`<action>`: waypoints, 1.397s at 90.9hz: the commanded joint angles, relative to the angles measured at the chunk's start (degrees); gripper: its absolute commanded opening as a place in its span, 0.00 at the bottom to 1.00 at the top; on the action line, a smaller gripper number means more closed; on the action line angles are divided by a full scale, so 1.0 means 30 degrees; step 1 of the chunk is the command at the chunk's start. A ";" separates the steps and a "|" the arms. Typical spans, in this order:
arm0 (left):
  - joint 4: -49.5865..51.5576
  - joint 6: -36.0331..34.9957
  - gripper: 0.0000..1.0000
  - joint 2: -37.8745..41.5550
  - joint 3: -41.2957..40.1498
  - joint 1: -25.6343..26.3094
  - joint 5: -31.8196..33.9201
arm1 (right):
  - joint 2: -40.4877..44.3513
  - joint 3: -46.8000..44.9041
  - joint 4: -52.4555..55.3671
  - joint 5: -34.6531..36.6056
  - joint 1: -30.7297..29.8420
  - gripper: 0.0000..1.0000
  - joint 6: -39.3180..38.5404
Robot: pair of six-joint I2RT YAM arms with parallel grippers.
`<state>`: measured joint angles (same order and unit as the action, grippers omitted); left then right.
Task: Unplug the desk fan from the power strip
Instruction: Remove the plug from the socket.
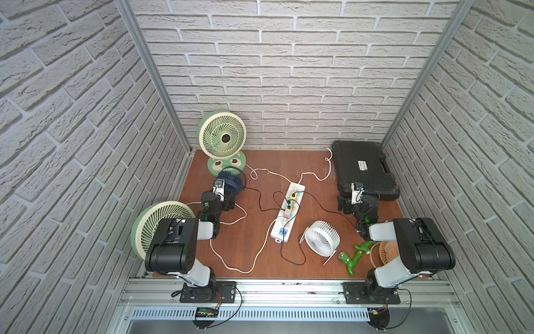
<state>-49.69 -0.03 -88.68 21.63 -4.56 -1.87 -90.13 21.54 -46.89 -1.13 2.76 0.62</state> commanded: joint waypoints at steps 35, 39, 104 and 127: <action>-0.0110 0.0047 0.98 -0.0092 0.0232 -0.0210 -0.0007 | 0.0250 0.0728 -0.0876 -0.0592 -0.0273 0.99 -0.0208; -0.0125 0.0039 0.98 -0.0060 0.0232 -0.0217 -0.0006 | 0.0248 0.0728 -0.0891 -0.0592 -0.0277 0.99 -0.0209; 0.6629 0.0508 0.98 0.7253 0.0694 0.2380 0.6773 | 0.7157 0.4983 1.2020 -0.0804 -0.1562 0.99 0.0846; 1.5402 0.4497 0.98 1.0393 0.4311 0.4782 0.8995 | 0.6447 1.0430 2.0512 -0.3851 -0.2650 0.99 0.3928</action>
<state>-17.82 6.39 -60.14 29.19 6.61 20.99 -69.93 48.38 -0.10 -6.46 -3.36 7.51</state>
